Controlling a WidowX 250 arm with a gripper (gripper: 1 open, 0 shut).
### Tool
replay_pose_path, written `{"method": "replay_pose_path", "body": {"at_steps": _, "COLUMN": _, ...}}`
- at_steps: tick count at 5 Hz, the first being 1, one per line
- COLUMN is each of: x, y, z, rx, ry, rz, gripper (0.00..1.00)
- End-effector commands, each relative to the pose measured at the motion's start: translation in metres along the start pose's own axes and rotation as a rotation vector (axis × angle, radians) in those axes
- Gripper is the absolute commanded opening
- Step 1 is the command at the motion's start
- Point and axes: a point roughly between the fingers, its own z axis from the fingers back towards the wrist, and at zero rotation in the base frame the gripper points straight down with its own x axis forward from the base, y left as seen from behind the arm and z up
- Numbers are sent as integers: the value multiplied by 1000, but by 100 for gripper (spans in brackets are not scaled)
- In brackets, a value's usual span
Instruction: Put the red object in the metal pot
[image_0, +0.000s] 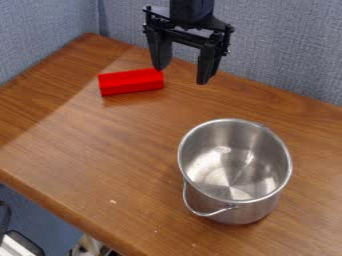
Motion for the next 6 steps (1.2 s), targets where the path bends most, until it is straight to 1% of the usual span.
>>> {"method": "replay_pose_path", "body": {"at_steps": 1, "x": -1, "y": -5, "z": -10, "rx": 3, "ry": 20, "rz": -20, "gripper": 100}}
{"method": "replay_pose_path", "body": {"at_steps": 2, "x": 0, "y": 0, "z": -22, "rx": 19, "ry": 35, "rz": -67, "gripper": 100}}
{"method": "replay_pose_path", "body": {"at_steps": 3, "x": 10, "y": 16, "z": -33, "rx": 33, "ry": 31, "rz": -176, "gripper": 100}}
{"method": "replay_pose_path", "body": {"at_steps": 4, "x": 20, "y": 32, "z": -43, "rx": 46, "ry": 26, "rz": -249, "gripper": 100}}
{"method": "replay_pose_path", "body": {"at_steps": 5, "x": 33, "y": 51, "z": -50, "rx": 51, "ry": 5, "rz": -324, "gripper": 100}}
{"method": "replay_pose_path", "body": {"at_steps": 6, "x": 34, "y": 71, "z": -36, "rx": 71, "ry": -15, "rz": -370, "gripper": 100}}
